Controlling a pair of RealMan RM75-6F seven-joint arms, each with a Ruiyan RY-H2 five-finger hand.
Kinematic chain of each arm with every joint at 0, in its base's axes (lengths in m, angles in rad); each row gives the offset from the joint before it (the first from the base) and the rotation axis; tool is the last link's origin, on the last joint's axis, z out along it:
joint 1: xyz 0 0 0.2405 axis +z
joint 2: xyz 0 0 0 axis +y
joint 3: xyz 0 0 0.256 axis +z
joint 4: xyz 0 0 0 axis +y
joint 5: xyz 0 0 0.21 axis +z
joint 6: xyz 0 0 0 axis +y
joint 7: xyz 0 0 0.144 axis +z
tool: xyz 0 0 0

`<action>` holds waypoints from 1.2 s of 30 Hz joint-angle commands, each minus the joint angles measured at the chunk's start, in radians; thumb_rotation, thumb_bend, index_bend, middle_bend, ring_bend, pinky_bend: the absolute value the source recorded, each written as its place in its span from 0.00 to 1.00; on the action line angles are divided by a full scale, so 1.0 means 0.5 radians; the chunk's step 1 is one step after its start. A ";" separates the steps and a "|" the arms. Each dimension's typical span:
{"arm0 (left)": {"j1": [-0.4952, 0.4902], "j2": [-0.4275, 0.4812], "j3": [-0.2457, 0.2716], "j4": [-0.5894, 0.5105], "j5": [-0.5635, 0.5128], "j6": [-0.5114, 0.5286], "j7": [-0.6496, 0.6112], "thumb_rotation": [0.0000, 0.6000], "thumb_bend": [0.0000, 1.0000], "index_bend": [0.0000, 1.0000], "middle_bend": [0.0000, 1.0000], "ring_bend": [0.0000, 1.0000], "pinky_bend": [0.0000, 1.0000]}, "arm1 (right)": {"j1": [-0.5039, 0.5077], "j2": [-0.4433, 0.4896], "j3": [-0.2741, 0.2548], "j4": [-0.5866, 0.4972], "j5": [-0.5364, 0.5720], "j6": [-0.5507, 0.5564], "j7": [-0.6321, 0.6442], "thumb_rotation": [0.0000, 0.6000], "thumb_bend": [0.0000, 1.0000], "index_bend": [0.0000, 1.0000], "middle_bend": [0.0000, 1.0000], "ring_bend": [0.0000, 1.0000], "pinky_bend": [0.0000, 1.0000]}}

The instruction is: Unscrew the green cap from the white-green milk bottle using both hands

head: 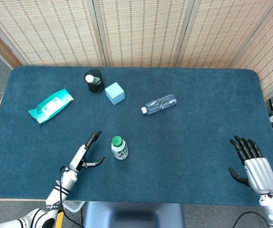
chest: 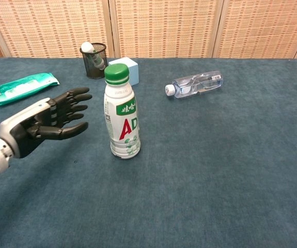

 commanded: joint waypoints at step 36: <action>-0.265 -0.259 -0.083 -0.007 -0.102 -0.099 0.258 1.00 0.34 0.00 0.00 0.00 0.00 | 0.018 0.048 -0.004 -0.026 0.026 -0.059 0.083 1.00 0.23 0.00 0.00 0.00 0.00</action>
